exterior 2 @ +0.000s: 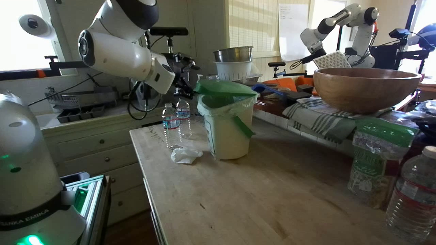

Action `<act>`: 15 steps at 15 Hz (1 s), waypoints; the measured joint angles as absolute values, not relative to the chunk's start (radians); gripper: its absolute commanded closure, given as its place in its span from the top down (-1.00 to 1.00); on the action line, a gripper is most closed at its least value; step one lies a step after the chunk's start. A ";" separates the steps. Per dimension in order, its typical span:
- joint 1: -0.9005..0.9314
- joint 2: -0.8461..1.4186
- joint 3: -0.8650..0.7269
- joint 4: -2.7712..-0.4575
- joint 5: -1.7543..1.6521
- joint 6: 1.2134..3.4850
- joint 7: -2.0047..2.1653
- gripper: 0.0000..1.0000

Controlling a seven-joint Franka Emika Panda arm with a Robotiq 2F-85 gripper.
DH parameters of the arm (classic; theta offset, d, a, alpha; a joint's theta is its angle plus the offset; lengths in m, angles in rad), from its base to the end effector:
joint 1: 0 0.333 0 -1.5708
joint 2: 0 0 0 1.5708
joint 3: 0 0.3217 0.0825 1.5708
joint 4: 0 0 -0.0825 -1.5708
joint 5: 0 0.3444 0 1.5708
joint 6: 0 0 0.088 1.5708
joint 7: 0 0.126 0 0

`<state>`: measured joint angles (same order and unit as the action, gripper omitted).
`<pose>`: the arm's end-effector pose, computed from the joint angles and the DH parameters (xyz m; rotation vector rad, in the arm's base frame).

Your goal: Open the white and green bin.

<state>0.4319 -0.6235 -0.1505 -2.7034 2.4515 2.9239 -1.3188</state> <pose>0.3214 0.0542 0.4324 -1.8512 0.7821 -0.9104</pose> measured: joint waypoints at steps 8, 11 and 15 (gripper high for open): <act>0.365 -0.627 -0.089 -2.657 2.472 2.924 -1.323 1.00; 0.331 -0.627 -0.054 -2.628 2.509 2.924 -1.328 1.00; 0.228 -0.626 0.020 -2.582 2.509 2.920 -1.290 1.00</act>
<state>0.2285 -0.6259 0.0205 -2.5817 2.5086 2.9196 -1.2903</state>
